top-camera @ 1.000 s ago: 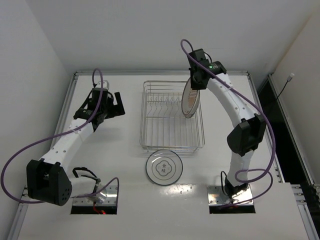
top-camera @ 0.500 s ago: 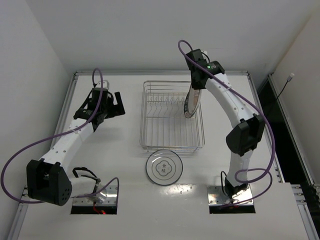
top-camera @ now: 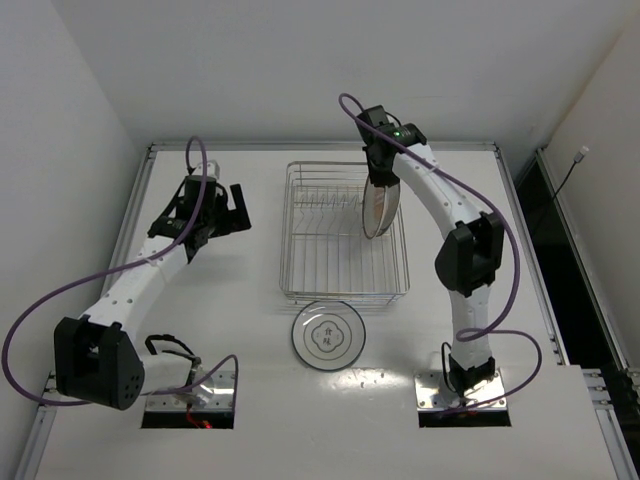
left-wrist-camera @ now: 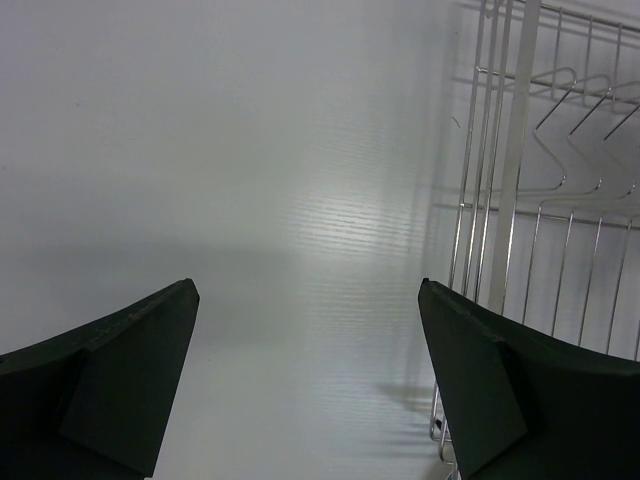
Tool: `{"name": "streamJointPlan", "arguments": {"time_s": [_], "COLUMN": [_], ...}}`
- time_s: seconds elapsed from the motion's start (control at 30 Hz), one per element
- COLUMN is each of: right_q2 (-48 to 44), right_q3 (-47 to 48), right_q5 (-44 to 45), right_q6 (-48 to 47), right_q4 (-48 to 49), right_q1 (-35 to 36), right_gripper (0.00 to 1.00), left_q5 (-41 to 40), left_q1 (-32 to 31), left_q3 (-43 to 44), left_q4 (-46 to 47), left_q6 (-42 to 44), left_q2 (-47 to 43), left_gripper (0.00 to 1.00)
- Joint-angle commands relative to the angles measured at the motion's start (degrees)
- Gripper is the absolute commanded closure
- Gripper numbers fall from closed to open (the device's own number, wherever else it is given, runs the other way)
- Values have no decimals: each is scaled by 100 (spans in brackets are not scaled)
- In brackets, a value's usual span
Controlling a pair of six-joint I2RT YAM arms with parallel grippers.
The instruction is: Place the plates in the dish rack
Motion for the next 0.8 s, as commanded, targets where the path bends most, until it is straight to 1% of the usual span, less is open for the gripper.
{"name": "streamJointPlan", "arguments": {"time_s": [0.0,0.1,0.2,0.23,0.3,0.33,0.4,0.47,0.5,0.53,0.57,0.6,0.63,0.67,0.7,0.73,0.77], "right_q2": [10,10,-165,-236,-447,-508,-753,-991,-1297,-1491,-1711,-2226,-2510,-2791,-3072,-3336,-3800], "right_q3": [392,392,130,41,-100,-188,-337,-460,-618,-732,-1064,-1285,-1783,-2040,-2287,-2689,-2876], "right_q5": [-133,-185,-185,-185,-133,-133,-133,-133,-133,-133,-237,-482,-641,-790,-1044,-1142,-1257], "right_q6": [-146,-146,-146,-146,-146,-146,-94,-41,-41,11,12,64,65,169,301,363,416], "right_q4": [-72,-72,67,130,209,209,262,315,385,516,630,962,1148,1341,1526,1832,1975], "right_q1": [-28,-28,-28,-28,-28,-28,-28,-28,-28,-28,-28,-28,-28,-28,-28,-28,-28], "right_gripper": [100,97,89,82,79,79,77,74,73,66,61,55,45,39,33,28,21], "left_q5": [174,358,517,518,657,658,981,1263,1595,1781,1966,2438,2695,2932,3378,3609,3820], "left_q1": [30,30,30,30,30,30,30,30,30,30,30,30,30,30,30,30,30], "left_q3": [128,128,128,128,128,128,50,-117,-188,-388,-521,-662,-802,-1143,-1329,-1514,-1846], "left_q4": [212,212,265,265,265,265,388,388,388,388,388,388,388,449,528,581,642], "left_q6": [77,77,130,130,191,192,192,131,61,-45,-359,-527,-703,-1070,-1239,-1380,-1625], "left_q2": [61,114,175,236,237,237,185,53,-61,-349,-517,-693,-1034,-1220,-1388,-1572,-1922], "left_gripper": [9,9,9,9,9,9,9,9,9,9,9,9,9,9,9,9,9]}}
